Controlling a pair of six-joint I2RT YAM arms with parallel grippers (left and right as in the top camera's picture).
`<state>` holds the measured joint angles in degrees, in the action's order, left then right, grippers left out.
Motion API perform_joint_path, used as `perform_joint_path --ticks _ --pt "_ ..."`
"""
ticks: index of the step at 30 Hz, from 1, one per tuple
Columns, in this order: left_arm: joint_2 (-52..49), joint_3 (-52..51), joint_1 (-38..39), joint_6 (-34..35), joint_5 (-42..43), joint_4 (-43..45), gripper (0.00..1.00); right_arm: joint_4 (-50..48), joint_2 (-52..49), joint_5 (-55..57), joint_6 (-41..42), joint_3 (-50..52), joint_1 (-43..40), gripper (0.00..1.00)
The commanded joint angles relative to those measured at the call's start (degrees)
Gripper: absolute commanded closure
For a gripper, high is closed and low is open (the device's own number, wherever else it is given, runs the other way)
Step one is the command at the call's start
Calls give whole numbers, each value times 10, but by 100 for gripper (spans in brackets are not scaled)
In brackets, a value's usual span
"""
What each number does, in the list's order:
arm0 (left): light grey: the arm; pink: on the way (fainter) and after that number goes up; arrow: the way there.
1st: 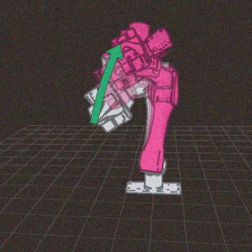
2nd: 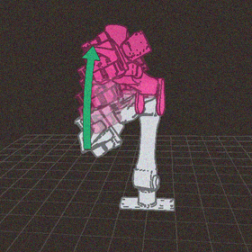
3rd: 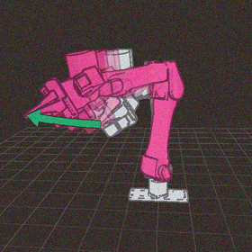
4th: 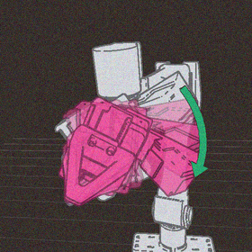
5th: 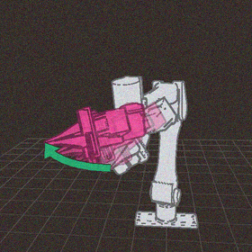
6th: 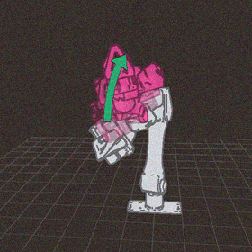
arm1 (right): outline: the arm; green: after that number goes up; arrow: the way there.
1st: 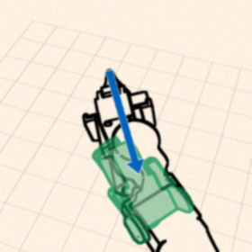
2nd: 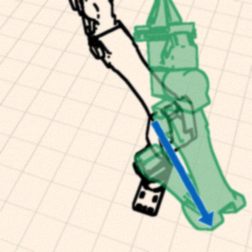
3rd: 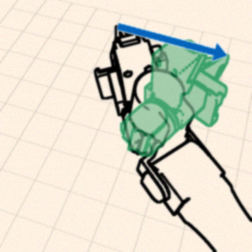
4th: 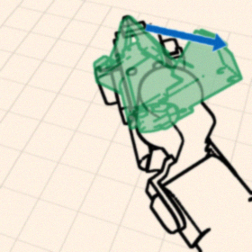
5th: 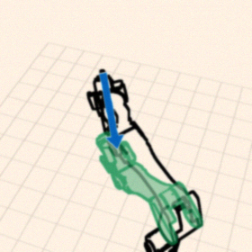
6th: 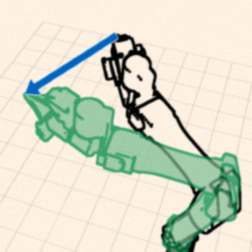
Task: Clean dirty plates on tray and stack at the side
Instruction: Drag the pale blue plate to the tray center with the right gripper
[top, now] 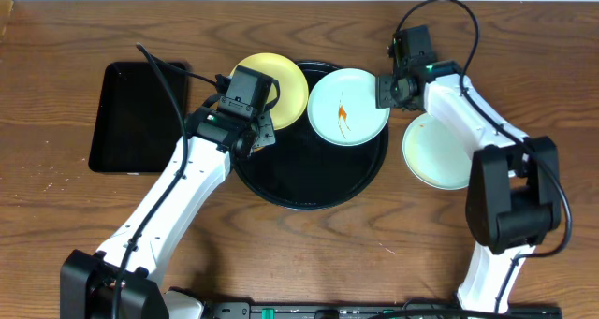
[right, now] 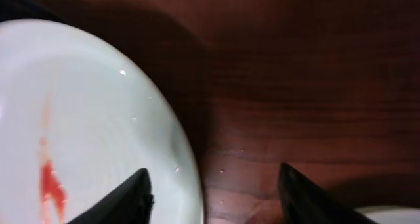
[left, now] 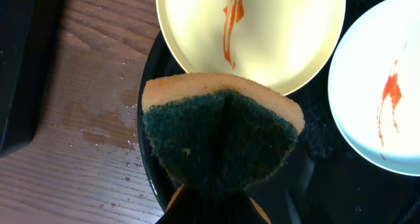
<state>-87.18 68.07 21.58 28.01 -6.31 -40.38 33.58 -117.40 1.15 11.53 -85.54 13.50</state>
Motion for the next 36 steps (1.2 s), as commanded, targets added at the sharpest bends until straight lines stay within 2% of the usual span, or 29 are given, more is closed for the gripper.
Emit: perform_joint_path --ticks 1,5,8,12,18,24,30,36 --pt "0 4 1 -12 -1 2 93 -4 -14 -6 -9 -5 -7 51" --pt "0 4 1 -12 -1 2 93 -8 -23 -9 -9 -5 -7 75" --pt "0 4 1 -12 -1 2 93 -2 -26 -19 -9 -5 -7 83" --pt "0 4 1 -12 -1 2 93 23 -26 -19 -9 -5 -7 98" --pt "0 4 1 -12 -1 2 92 83 -22 -24 -13 -5 -5 99" --pt "0 4 1 -12 -1 2 93 140 0 -67 -55 -5 2 99" --pt "0 4 1 -11 -1 2 92 210 14 -91 -64 -5 38 99" --pt "0 4 1 -3 2 2 93 224 14 -104 -2 -5 93 99"
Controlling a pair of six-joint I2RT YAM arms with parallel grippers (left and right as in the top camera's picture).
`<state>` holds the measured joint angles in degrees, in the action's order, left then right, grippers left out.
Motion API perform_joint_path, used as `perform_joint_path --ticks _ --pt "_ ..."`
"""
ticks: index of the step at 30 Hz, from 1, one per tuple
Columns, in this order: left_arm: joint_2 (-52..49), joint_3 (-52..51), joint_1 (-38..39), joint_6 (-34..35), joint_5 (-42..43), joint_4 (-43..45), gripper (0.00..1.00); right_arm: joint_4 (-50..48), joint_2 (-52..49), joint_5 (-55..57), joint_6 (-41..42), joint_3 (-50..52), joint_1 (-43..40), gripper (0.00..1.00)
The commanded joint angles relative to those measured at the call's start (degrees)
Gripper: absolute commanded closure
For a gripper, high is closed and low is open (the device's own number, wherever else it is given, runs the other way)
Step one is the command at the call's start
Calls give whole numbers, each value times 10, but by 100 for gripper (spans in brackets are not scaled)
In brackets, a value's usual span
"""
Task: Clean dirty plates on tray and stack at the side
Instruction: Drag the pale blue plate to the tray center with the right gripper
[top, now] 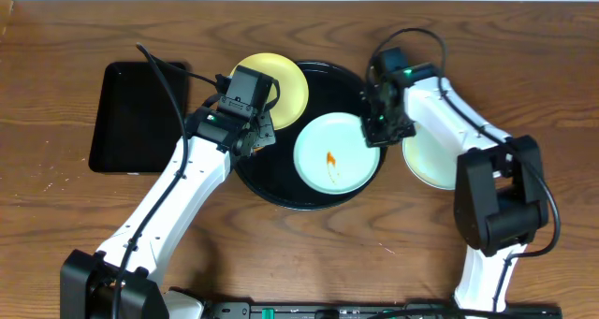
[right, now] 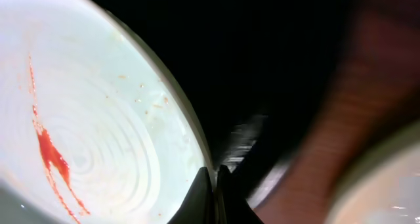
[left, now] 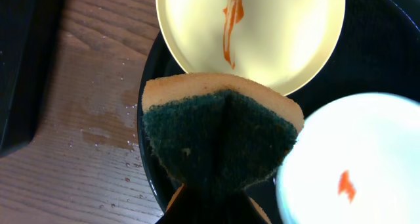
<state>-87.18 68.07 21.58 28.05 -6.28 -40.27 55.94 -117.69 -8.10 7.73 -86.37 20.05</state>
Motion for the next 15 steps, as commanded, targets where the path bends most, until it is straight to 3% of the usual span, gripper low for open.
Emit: perform_joint_path --ticks 1,5,10,15 --pt "0 4 1 -3 5 1 92 0 16 -12 55 3 36 99" --pt "0 4 1 -3 14 1 93 -8 16 -11 116 3 64 98" --pt "0 4 1 -3 14 0 93 -20 16 -9 122 3 75 58" --pt "0 4 1 -3 30 1 92 -51 15 -9 118 3 69 53"
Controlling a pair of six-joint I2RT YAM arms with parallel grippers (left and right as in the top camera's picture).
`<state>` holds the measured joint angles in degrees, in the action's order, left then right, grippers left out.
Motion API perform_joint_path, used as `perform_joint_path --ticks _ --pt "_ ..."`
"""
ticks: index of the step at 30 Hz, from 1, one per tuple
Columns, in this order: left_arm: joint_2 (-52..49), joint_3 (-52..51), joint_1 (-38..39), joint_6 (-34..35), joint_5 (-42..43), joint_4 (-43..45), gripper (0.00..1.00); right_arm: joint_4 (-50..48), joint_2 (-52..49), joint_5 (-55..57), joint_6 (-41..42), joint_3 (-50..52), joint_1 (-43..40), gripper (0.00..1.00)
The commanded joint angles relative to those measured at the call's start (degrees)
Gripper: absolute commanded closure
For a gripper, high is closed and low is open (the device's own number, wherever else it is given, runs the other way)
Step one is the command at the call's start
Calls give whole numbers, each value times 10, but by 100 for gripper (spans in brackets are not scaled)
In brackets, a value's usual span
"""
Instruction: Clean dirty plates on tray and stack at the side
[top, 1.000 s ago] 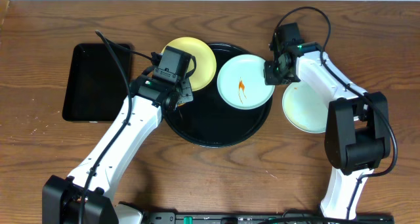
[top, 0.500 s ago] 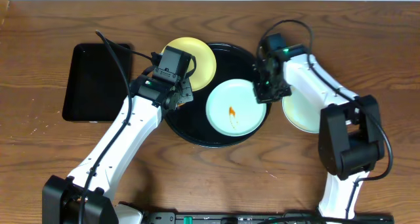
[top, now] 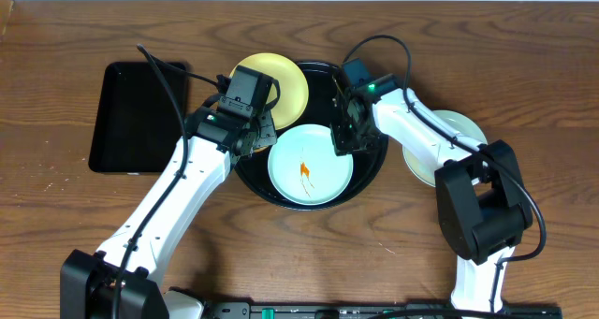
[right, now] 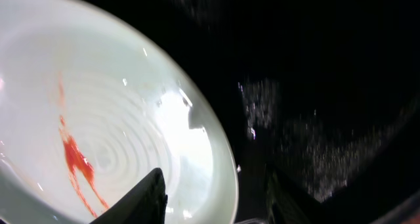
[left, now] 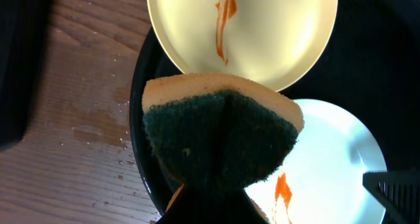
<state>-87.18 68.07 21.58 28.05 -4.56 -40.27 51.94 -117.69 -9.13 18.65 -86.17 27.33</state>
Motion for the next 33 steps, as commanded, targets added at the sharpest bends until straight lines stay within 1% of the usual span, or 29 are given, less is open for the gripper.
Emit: perform_joint_path --ticks 1,6,13,15,17,18,21,24,25,33 --pt "0 4 1 -3 18 1 93 -18 14 1 5 2 -5 54" --pt "-3 4 1 -3 29 -2 93 -33 9 1 -12 2 -3 58" --pt "-7 4 1 -3 29 -3 93 -33 -9 0 -11 12 -3 59" --pt "-7 4 1 -3 29 -3 93 -33 -13 -2 -11 13 -3 62" --pt "-7 4 1 -3 31 -3 92 -33 -16 -2 -10 13 -3 68" --pt "-7 4 1 -3 32 -3 92 -34 -20 -2 -10 13 -3 72" --pt "-7 4 1 -1 42 -3 93 -34 -30 -2 -5 13 -3 87" --pt "-8 4 2 1 44 -3 93 -36 -44 -8 -2 13 -3 97" --pt "-9 4 2 1 46 -3 93 -38 -50 -11 -2 13 -3 99" --pt "-19 4 2 1 55 -5 92 -41 -55 -17 -3 13 -5 99"
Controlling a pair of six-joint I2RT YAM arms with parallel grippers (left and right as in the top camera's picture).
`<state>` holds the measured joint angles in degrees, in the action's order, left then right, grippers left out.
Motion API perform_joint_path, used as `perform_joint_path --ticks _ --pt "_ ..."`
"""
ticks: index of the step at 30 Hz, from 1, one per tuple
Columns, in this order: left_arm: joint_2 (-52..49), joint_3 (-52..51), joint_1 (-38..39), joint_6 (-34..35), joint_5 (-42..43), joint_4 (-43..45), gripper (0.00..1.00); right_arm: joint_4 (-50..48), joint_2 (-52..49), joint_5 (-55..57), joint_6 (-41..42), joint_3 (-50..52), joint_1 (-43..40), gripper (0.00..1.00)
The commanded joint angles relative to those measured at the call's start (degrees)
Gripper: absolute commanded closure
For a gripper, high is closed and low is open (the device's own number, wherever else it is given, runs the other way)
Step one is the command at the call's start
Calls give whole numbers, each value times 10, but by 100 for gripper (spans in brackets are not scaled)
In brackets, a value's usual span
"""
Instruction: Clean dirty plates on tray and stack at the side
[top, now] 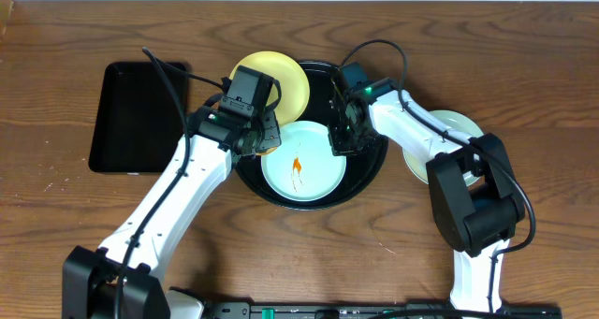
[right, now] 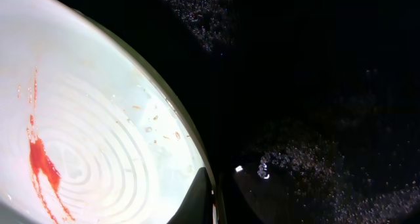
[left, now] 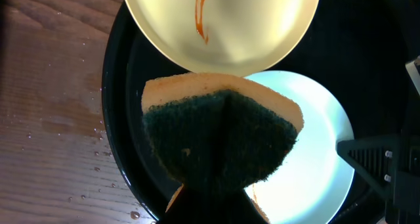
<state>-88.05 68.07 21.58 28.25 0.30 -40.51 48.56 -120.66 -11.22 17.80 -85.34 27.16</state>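
A round black tray [top: 367, 165] holds a pale blue plate [top: 314, 174] smeared with red sauce [right: 41, 163]. My right gripper [top: 338, 139] is shut on that plate's right rim [right: 197, 159], pinching it low in the right wrist view. My left gripper [left: 213, 207] is shut on a yellow-and-green sponge [left: 223, 135], which hangs over the plate's left edge [left: 315, 152]. A yellow plate [top: 285, 83] with a red streak [left: 202, 10] rests on the tray's upper-left rim.
A pale green plate [top: 449, 155] lies on the wood table to the right of the tray, behind my right arm. A rectangular black tray [top: 131, 118] sits at the far left. Water drops [left: 85, 152] dot the table beside the round tray.
My right gripper, open beside the pale blue plate's rim, is now shut on it, and the plate sits slightly further left. My left gripper and sponge have moved right, over the plate's edge.
The pale blue plate sat at the tray's upper right, my right gripper open beside it. Then that gripper was shut on its rim, the plate lower in the tray. It was then open with the plate mid-tray. Now it grips the rim, sponge overhead.
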Motion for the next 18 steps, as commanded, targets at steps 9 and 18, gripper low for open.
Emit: perform_joint_path --ticks 9,18 --pt "-19 4 2 -1 8 -7 92 -8 -25 5 6 4 -3 99" --pt "-19 4 2 -1 8 -12 93 -10 -25 7 6 4 -3 99"
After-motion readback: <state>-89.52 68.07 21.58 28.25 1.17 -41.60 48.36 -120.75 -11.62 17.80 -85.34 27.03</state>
